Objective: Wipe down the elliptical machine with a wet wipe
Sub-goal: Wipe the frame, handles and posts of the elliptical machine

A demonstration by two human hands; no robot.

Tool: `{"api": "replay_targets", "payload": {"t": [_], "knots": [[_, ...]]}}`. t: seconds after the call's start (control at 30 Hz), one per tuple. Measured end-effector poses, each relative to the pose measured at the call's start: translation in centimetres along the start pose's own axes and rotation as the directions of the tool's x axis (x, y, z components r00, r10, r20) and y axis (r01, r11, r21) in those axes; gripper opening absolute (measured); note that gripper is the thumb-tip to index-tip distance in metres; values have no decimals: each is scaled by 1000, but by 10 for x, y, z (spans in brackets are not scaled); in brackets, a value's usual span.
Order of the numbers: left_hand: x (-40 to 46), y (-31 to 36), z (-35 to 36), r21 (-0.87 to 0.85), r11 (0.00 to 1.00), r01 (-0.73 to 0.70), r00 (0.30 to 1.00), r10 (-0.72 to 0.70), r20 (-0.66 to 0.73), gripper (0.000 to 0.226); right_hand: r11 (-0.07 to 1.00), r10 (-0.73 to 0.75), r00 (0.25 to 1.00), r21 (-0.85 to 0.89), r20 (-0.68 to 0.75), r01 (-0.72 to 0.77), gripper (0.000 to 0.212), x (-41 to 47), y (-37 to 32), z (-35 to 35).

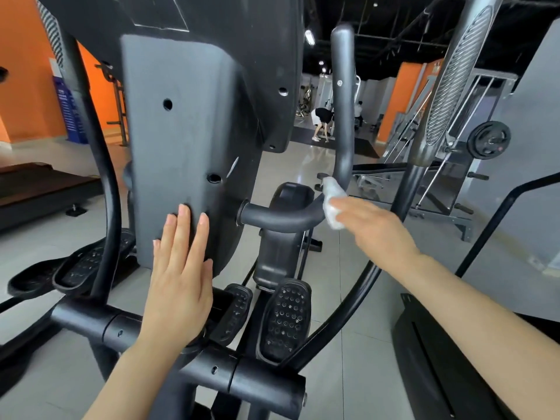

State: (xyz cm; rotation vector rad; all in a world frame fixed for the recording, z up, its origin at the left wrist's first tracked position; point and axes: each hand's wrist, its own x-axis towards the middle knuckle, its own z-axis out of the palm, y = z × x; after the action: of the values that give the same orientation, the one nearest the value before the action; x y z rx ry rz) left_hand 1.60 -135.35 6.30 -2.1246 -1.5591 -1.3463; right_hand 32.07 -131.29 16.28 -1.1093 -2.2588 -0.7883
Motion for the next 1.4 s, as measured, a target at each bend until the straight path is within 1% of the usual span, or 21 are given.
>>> {"api": "replay_targets", "payload": {"t": [0.07, 0.1, 0.13, 0.27, 0.37, 0.43, 0.57, 0.67, 0.7, 0.73, 0.8, 0.83, 0.87, 0.93, 1.0, 1.1, 1.13, 1.2, 1.27, 1.33, 1.4], "knots": [[-1, 5, 0, -25, 999, 21, 1000, -21, 13, 71, 923, 369, 916, 175, -157, -342, 36, 0, 9, 4], [-1, 8, 0, -39, 999, 35, 999, -35, 16, 74, 846, 511, 845, 271, -159, -460, 37, 6, 10, 7], [-1, 11, 0, -48, 998, 49, 999, -48, 19, 76, 787, 574, 810, 357, -121, -504, 38, 14, 4, 9], [-1, 14, -2, -60, 995, 79, 996, -77, 35, 78, 641, 630, 769, 486, 109, -594, 37, 32, -26, 39], [-1, 14, -4, -39, 998, 57, 998, -56, 38, 76, 492, 737, 671, 613, 84, -618, 32, 31, -32, 49], [-1, 16, -4, -26, 998, 57, 998, -56, 37, 75, 509, 753, 658, 622, 13, -595, 30, 30, -34, 50], [1, 22, -4, -65, 993, 99, 995, -97, 35, 75, 676, 648, 731, 605, -215, -421, 29, 18, -69, 58], [2, 25, -5, -123, 982, 144, 989, -140, 40, 85, 727, 603, 714, 613, -357, -308, 32, 12, -97, 67], [2, 26, -5, -136, 978, 156, 988, -151, 45, 88, 755, 560, 733, 601, -386, -261, 32, 13, -106, 68], [2, 26, -6, -145, 977, 159, 987, -154, 46, 90, 789, 478, 790, 583, -384, -194, 31, 14, -116, 68], [1, 26, -9, -174, 975, 138, 990, -133, 39, 91, 858, 200, 939, 513, -280, -29, 23, 15, -138, 71], [0, 23, -12, -192, 974, 123, 992, -117, 40, 89, 886, 64, 972, 462, -225, 49, 20, 16, -145, 72], [-2, 20, -14, -199, 974, 108, 994, -101, 43, 86, 906, -21, 977, 410, -212, 109, 20, 18, -147, 71], [-8, 12, -18, -183, 978, 98, 995, -92, 42, 80, 936, -79, 963, 313, -259, 161, 22, 24, -131, 64], [-12, 7, -21, -184, 971, 155, 988, -148, 52, 75, 959, -161, 949, 184, -269, 215, 28, 30, -100, 54], [-18, 4, -19, -180, 967, 181, 981, -164, 106, 72, 904, -423, 899, 17, -112, 428, 23, 17, -51, 49], [-20, 4, -19, -184, 967, 179, 980, -160, 115, 72, 884, -468, 882, -11, -60, 468, 29, 6, -36, 46], [-18, 2, -19, -177, 969, 173, 982, -156, 105, 74, 892, -452, 892, -24, -2, 452, 50, -11, -11, 39], [-17, 3, -16, -163, 971, 176, 982, -162, 95, 76, 947, -319, 948, 25, -13, 320, 57, -20, 2, 31], [-18, 4, -12, -163, 970, 182, 981, -170, 88, 78, 965, -238, 965, 86, -112, 248, 42, -17, -10, 30], [-19, 6, -9, -162, 969, 186, 981, -176, 76, 79, 953, -246, 945, 123, -216, 277, 27, 3, -35, 33]]}}
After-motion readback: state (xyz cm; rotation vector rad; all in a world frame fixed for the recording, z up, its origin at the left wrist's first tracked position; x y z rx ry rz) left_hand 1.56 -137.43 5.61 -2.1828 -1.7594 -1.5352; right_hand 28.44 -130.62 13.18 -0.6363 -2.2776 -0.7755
